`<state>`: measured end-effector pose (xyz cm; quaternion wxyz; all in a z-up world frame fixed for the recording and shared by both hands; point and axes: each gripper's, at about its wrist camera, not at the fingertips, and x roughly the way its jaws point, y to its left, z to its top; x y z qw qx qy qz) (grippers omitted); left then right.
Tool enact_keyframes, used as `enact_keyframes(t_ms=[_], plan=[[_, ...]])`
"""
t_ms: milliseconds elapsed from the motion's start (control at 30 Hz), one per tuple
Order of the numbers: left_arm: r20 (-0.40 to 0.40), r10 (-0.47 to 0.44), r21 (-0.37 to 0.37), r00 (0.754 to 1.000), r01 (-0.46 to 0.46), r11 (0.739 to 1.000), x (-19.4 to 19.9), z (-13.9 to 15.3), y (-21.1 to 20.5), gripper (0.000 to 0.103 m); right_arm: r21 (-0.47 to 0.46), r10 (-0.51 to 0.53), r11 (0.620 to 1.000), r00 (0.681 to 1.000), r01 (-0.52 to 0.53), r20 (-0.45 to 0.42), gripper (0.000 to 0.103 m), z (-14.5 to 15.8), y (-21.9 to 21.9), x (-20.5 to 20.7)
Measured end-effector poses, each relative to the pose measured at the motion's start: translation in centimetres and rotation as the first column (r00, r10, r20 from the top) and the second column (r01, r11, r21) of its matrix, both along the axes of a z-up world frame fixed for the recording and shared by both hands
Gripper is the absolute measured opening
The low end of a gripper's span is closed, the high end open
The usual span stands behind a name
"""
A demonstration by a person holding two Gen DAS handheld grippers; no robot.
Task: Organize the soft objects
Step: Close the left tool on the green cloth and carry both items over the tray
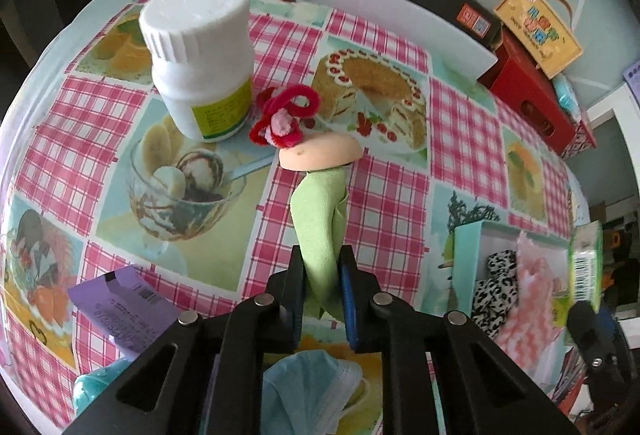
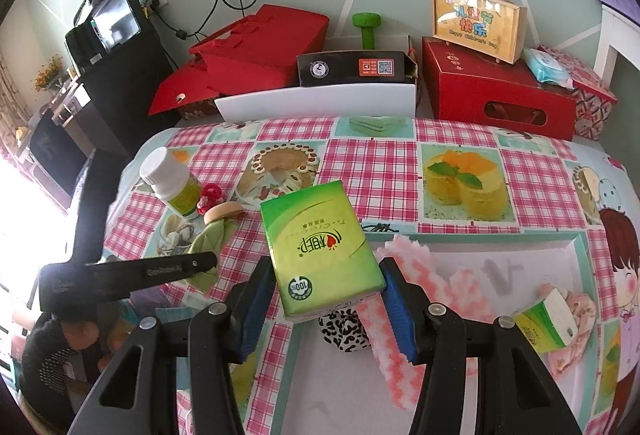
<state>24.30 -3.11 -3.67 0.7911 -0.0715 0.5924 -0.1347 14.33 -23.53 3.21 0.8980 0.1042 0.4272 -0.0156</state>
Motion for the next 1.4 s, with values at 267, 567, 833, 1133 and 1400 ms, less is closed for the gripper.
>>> enact_keyframes(t_ms=[267,567,833,1133,1400], plan=[[0.067,0.014,-0.065,0.998,-0.009,0.998,-1.5,3.1,0.0,0.016,-0.003,-0.007,1.0,1.0,0.007,0.014,0.056,0.4,-0.2,-0.3],[0.219,0.0,-0.158,0.976,0.036,0.987,-3.8,9.5,-0.1,0.016,-0.019,-0.042,0.999,0.995,0.044,0.095,0.056,3.1,-1.0,-1.9],[0.301,-0.067,-0.176,0.951,0.125,0.976,-6.1,12.6,-1.8,0.016,-0.051,-0.15,0.986,0.972,0.161,0.181,0.056,6.2,-4.0,-5.6],[0.276,-0.203,-0.144,0.939,0.249,0.958,-8.3,11.6,-6.6,0.017,-0.048,-0.338,0.937,0.93,0.347,0.145,0.056,6.2,-9.5,-9.3],[0.254,-0.316,-0.09,0.914,0.348,0.933,-10.5,10.3,-10.7,0.017,-0.04,-0.437,0.895,0.893,0.443,0.105,0.056,5.4,-12.4,-11.9]])
